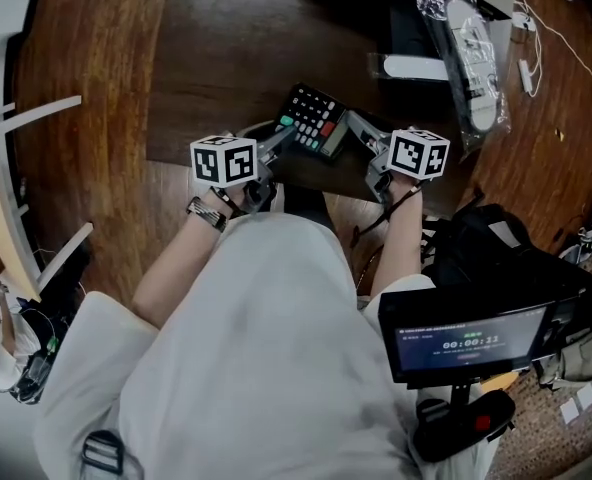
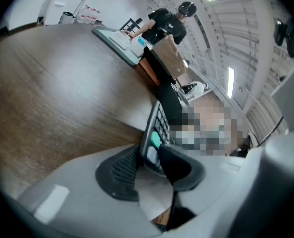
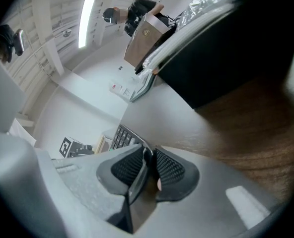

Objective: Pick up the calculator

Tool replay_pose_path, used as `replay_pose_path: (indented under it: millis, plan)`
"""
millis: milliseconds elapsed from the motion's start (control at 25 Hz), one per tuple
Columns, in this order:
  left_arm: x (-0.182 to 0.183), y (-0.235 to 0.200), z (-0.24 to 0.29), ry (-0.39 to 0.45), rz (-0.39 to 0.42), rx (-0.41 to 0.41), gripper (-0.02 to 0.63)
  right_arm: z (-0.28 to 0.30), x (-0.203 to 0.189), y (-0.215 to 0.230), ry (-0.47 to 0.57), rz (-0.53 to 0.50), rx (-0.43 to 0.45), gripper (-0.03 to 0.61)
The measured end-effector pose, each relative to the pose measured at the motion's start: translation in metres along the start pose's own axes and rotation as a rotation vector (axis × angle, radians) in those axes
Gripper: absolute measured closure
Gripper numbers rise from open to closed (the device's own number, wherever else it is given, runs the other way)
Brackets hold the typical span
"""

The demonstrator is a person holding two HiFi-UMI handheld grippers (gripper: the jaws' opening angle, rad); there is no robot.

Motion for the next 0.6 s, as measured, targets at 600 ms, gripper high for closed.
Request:
replay_pose_path:
  millis: [600]
  plan:
    - [0.03,0.015,-0.034,0.083,0.057,-0.104,0.468,-0.019,0.032,-0.058,0.123,-0.13,-0.023,0.499]
Point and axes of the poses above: the fingertips, and each gripper's own axes: z forward along the fingers, y to its right, x out of its top, the point moved 3 cm from there along -z, backward along the fingers, and after that the axes turned 10 degrees about -x, right-handed, at the moved point
